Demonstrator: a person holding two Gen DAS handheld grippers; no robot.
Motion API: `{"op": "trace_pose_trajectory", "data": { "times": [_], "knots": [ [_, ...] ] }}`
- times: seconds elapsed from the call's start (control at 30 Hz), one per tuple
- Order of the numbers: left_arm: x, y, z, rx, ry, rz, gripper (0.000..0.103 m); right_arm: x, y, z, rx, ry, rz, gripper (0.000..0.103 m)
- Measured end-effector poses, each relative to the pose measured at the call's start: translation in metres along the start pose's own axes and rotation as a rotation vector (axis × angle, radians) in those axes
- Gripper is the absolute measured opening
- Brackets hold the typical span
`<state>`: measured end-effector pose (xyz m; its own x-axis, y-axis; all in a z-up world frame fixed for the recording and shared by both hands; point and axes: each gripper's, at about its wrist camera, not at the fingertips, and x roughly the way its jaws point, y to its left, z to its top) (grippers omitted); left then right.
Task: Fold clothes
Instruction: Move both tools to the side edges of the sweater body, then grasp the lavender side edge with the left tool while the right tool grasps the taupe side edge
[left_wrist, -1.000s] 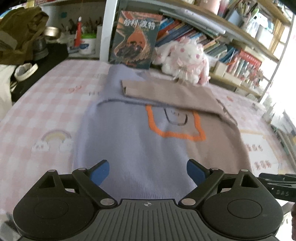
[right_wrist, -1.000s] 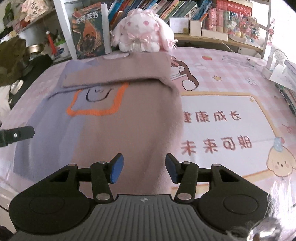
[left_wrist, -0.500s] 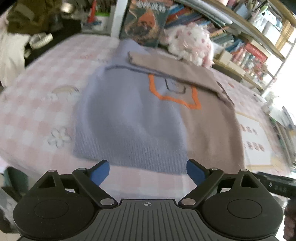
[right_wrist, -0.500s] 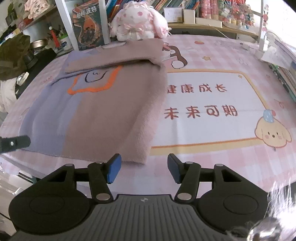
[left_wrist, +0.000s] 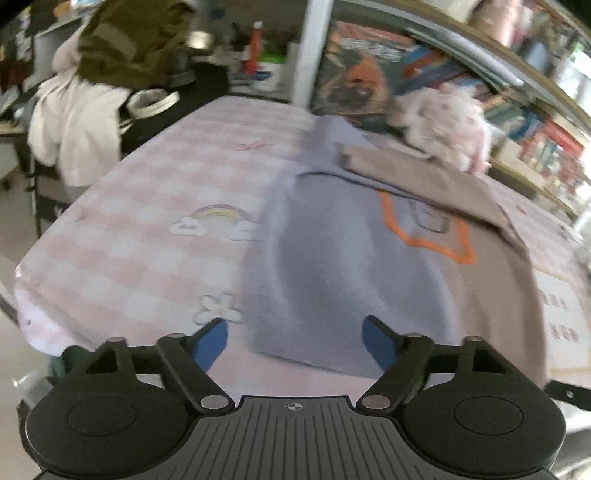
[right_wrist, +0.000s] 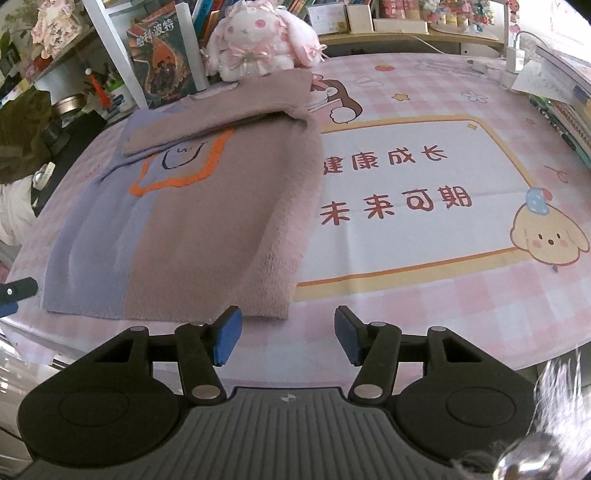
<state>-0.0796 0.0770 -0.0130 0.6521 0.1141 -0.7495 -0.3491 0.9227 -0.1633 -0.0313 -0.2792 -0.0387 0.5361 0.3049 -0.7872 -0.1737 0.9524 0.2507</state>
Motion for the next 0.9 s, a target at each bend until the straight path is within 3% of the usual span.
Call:
{"op": "trace_pose_trajectory", "data": {
  "times": [0.1,0.2,0.37,0.47,0.5,0.53,0.63,0.7,0.8,0.9],
  "knots": [
    [0.016,0.014,0.005,-0.038,0.035,0.020,0.051,0.003,-0.001,0.003,0.019,0.000,0.001,0.053],
    [0.029,0.024,0.009,-0.071,0.064,0.015,0.049,0.008,-0.004,0.008,0.059,0.003,0.006,0.052],
    [0.041,0.030,0.015,-0.069,0.072,-0.008,0.044,0.017,-0.007,0.016,0.119,0.014,0.013,0.041],
    [0.047,0.031,0.022,-0.064,0.080,-0.034,0.021,0.022,-0.003,0.021,0.125,0.007,-0.002,0.037],
    [0.049,0.029,0.023,-0.058,0.084,-0.048,0.010,0.023,-0.002,0.022,0.124,0.003,-0.009,0.033],
    [0.047,0.026,0.024,-0.043,0.078,-0.050,0.007,0.025,0.000,0.023,0.120,0.002,-0.012,0.026],
    [0.036,0.010,0.029,0.028,0.032,-0.074,0.005,0.029,0.007,0.027,0.099,0.010,0.003,0.010],
    [0.028,-0.002,0.033,0.084,-0.001,-0.091,0.006,0.021,0.013,0.030,0.080,-0.039,0.057,0.010],
    [0.037,-0.001,0.038,0.080,0.047,-0.094,0.009,0.012,0.022,0.034,0.041,-0.089,0.095,0.010],
    [0.043,0.009,0.038,0.029,0.093,-0.114,0.015,0.020,0.022,0.035,0.052,-0.048,0.065,0.011]
  ]
}}
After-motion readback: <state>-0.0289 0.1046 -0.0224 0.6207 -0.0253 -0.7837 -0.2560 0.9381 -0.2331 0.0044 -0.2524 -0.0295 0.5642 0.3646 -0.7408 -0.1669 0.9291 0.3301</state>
